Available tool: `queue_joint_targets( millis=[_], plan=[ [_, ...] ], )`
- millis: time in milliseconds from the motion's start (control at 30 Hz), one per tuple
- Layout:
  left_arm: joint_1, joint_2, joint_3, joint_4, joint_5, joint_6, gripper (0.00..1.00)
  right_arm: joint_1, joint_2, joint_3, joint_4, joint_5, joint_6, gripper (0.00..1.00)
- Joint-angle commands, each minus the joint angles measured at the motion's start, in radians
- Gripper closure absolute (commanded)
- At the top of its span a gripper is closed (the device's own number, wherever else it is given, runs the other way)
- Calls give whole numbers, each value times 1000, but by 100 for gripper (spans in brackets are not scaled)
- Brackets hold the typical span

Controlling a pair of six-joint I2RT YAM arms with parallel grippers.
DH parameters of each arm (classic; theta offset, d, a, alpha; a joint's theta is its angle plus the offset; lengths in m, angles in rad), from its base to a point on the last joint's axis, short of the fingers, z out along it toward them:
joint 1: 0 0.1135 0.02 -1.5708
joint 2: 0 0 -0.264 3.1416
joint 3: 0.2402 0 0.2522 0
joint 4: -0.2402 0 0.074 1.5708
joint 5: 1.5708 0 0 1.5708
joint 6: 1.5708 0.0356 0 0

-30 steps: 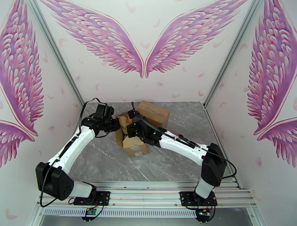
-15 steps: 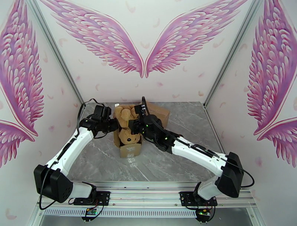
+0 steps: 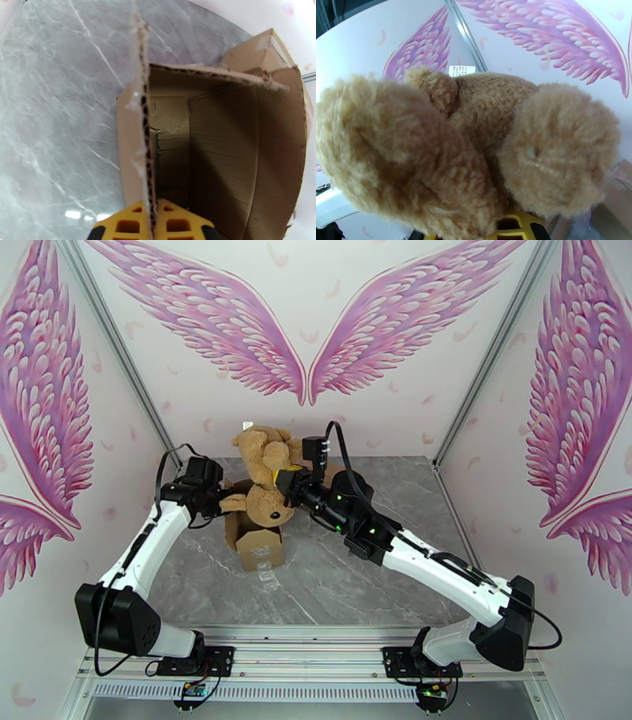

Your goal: Unpack the express box

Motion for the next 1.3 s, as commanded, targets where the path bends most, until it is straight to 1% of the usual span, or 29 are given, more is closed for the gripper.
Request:
queue_joint_targets(
  millis=[0, 100, 167, 267, 367, 533, 600, 667, 800, 933, 1000, 1067, 1167, 1200, 1233, 1267],
  plan=[
    [42, 51, 126, -141, 23, 174, 100, -59, -55, 76, -94, 42, -5, 100],
    [70, 76, 182, -180, 21, 236, 100, -114, -43, 90, -202, 43, 9, 100],
    [83, 74, 198, -176, 12, 253, 100, -146, -19, 76, -258, 30, 23, 100],
    [97, 67, 194, -147, -14, 289, 100, -170, 35, 46, -309, 7, 40, 100],
    [127, 93, 219, -171, -37, 331, 99, -169, 102, 32, -342, -10, 41, 100],
    [187, 98, 211, -147, -33, 349, 98, -154, 213, -23, -270, -34, 93, 100],
    [190, 99, 200, -133, -47, 373, 97, -143, 286, 5, -264, -75, 111, 100],
    [190, 96, 182, -111, -84, 384, 96, -121, 365, 51, -258, -117, 107, 100],
    [191, 90, 151, -79, -124, 404, 92, -88, 512, 128, -223, -146, 151, 100],
    [190, 83, 147, -62, -177, 405, 84, -87, 641, 216, -224, -140, 185, 100],
    [190, 75, 146, -48, -208, 397, 78, -85, 691, 259, -215, -165, 186, 100],
    [190, 66, 146, -41, -221, 395, 76, -76, 719, 285, -199, -185, 173, 100],
    [190, 58, 151, -33, -226, 384, 62, -69, 743, 317, -199, -213, 158, 100],
    [188, 53, 151, -29, -230, 377, 57, -69, 745, 329, -218, -210, 147, 92],
    [188, 48, 152, -25, -235, 374, 54, -70, 743, 336, -242, -201, 136, 81],
    [187, 39, 153, -19, -247, 367, 50, -70, 740, 343, -274, -182, 120, 67]
  ],
)
